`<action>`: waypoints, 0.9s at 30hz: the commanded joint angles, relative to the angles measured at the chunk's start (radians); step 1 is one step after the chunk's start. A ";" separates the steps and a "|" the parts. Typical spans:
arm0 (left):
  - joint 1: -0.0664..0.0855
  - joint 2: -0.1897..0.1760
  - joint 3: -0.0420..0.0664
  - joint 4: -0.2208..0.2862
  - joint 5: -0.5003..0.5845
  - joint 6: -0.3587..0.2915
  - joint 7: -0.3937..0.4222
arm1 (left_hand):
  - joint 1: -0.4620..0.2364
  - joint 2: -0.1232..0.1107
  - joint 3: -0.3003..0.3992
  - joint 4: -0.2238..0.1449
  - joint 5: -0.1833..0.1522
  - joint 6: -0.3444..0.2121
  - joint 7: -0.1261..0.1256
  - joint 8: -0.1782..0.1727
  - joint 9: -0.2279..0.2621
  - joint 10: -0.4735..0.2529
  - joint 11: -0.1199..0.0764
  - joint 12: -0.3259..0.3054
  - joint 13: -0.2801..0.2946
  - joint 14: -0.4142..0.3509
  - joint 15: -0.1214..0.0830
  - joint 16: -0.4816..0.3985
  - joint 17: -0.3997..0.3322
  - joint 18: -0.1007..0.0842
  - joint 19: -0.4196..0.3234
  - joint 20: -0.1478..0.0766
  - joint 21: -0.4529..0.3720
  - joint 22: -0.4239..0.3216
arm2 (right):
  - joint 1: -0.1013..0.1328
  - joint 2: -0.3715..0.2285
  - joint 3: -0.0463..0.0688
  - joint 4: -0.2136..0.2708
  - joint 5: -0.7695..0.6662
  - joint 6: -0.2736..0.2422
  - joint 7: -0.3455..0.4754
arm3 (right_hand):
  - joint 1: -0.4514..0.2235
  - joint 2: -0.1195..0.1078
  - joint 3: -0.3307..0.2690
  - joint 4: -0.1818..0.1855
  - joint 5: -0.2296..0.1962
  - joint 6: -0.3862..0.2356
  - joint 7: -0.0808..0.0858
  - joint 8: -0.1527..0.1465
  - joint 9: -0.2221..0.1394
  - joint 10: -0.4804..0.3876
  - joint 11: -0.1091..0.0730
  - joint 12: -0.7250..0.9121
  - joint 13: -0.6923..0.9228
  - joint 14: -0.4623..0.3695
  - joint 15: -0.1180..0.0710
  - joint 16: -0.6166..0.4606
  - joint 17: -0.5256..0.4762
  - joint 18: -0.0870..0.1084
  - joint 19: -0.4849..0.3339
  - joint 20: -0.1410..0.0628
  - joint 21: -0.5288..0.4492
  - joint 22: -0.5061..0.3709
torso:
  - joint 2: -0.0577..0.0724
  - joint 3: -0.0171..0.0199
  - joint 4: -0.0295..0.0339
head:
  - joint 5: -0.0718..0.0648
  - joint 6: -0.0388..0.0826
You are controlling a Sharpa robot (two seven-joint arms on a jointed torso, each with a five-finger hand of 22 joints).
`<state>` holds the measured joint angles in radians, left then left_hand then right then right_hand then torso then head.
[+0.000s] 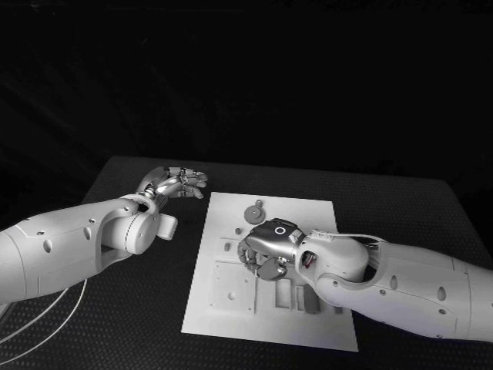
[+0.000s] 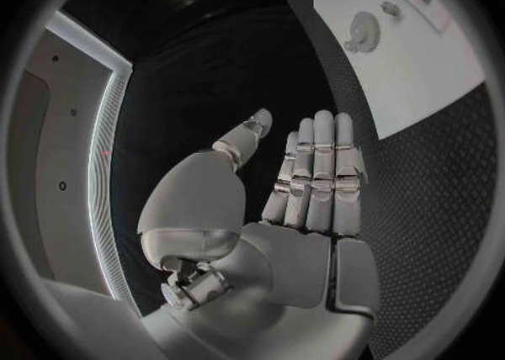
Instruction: Assemble the parts on the task board
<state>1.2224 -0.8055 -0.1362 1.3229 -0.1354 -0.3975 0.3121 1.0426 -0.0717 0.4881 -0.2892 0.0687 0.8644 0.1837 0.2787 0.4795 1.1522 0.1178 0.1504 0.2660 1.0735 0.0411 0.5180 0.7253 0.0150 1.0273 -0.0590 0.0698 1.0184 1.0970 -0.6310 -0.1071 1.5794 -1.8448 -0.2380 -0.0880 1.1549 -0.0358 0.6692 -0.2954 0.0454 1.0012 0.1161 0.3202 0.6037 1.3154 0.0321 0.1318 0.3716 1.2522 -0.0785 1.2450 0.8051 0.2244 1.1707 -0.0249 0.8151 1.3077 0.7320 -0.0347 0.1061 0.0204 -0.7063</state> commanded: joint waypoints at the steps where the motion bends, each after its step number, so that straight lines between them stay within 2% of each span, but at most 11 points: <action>1: 0.001 0.003 0.001 0.002 0.000 0.018 0.008 | -0.002 0.004 -0.005 0.001 -0.001 0.000 -0.003 0.007 -0.001 -0.007 -0.001 -0.007 -0.001 -0.009 -0.001 -0.007 0.002 -0.011 -0.009 -0.001 -0.003 -0.001 | 0.000 0.002 -0.002 -0.004 -0.035 0.035 -0.011 | 0.003 -0.003 0.007 0.002 0.004 0.008 0.000 0.003 0.014 0.009 0.000 0.005 0.001 0.004 -0.001 0.006 0.001 0.037 0.005 -0.003 0.006 0.020 | 0.001 -0.0014 0.0024 | 0.003 -0.006; 7: 0.001 0.008 0.001 -0.001 -0.004 0.034 0.005 | 0.001 0.004 -0.005 0.000 0.000 0.000 -0.004 0.007 -0.002 -0.008 -0.001 -0.007 -0.001 -0.010 -0.001 -0.008 0.002 -0.010 -0.010 0.000 -0.003 -0.002 | 0.000 0.006 -0.015 -0.007 -0.026 0.043 -0.008 | 0.003 -0.003 0.007 0.002 0.004 0.008 0.000 0.003 0.014 0.009 0.000 0.005 0.001 0.005 -0.001 0.006 0.001 0.037 0.005 -0.003 0.006 0.020 | 0.000 -0.0015 0.0012 | 0.010 -0.006; 11: 0.001 0.014 0.001 -0.004 -0.005 0.038 0.004 | 0.003 0.005 -0.006 0.001 0.001 0.002 -0.004 0.008 -0.002 -0.008 -0.001 -0.007 -0.001 -0.010 -0.001 -0.009 0.003 -0.011 -0.011 0.000 -0.003 -0.003 | 0.000 0.007 -0.018 -0.013 -0.019 0.045 -0.005 | 0.002 -0.003 0.007 0.002 0.004 0.009 0.000 0.003 0.014 0.009 0.000 0.005 0.001 0.005 -0.001 0.006 0.001 0.037 0.005 -0.003 0.006 0.020 | 0.002 0.0003 0.0008 | 0.017 -0.009; 15: 0.001 0.017 0.001 -0.005 -0.006 0.039 0.005 | 0.003 0.005 -0.006 0.001 0.001 0.002 -0.004 0.009 -0.002 -0.008 -0.001 -0.007 -0.001 -0.010 -0.001 -0.009 0.003 -0.011 -0.011 0.000 -0.003 -0.004 | -0.001 0.009 -0.024 -0.025 -0.012 0.037 0.002 | 0.002 -0.003 0.007 0.002 0.004 0.009 0.000 0.003 0.014 0.009 0.000 0.005 0.001 0.005 -0.001 0.006 0.001 0.037 0.006 -0.003 0.006 0.020 | 0.001 -0.0011 0.0002 | 0.018 -0.010; 20: 0.001 0.020 0.001 -0.007 -0.006 0.043 0.007 | -0.005 0.006 -0.015 0.003 -0.001 0.004 -0.005 0.010 -0.002 -0.009 0.000 -0.008 0.000 -0.010 0.001 -0.011 0.004 -0.011 -0.012 0.002 -0.003 -0.006 | -0.002 0.011 -0.027 -0.031 -0.007 0.034 0.006 | 0.002 -0.003 0.007 0.002 0.004 0.009 0.000 0.003 0.014 0.009 0.000 0.004 0.001 0.005 -0.001 0.005 0.001 0.037 0.006 -0.003 0.006 0.020 | 0.001 0.0002 0.0005 | 0.025 -0.015; 27: 0.002 0.024 0.001 -0.010 -0.007 0.045 0.005 | -0.007 0.006 -0.017 0.003 -0.001 0.004 -0.005 0.010 -0.002 -0.009 0.000 -0.008 0.000 -0.011 0.001 -0.011 0.005 -0.011 -0.012 0.002 -0.003 -0.006 | -0.006 0.014 -0.030 -0.035 0.025 0.032 0.019 | 0.001 -0.002 0.008 0.002 0.004 0.009 0.000 0.002 0.013 0.009 0.000 0.004 0.001 0.005 -0.001 0.005 0.001 0.037 0.006 -0.003 0.006 0.020 | 0.000 0.0000 0.0016 | 0.038 -0.019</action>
<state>1.2226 -0.7844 -0.1362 1.3128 -0.1379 -0.3721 0.3096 1.0424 -0.0715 0.4755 -0.2850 0.0687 0.8645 0.1837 0.2828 0.4787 1.1522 0.1177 0.1466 0.2660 1.0665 0.0410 0.5103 0.7284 0.0149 1.0201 -0.0591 0.0698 1.0134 1.0938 -0.6167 -0.1364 1.5437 -1.8440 -0.2109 -0.0871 1.1547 -0.0360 0.6722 -0.2925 0.0453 1.0038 0.1140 0.3178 0.6037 1.3153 0.0321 0.1318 0.3715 1.2526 -0.0781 1.2450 0.8048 0.2244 1.1721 -0.0228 0.8151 1.3075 0.7329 -0.0347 0.1068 0.0531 -0.7239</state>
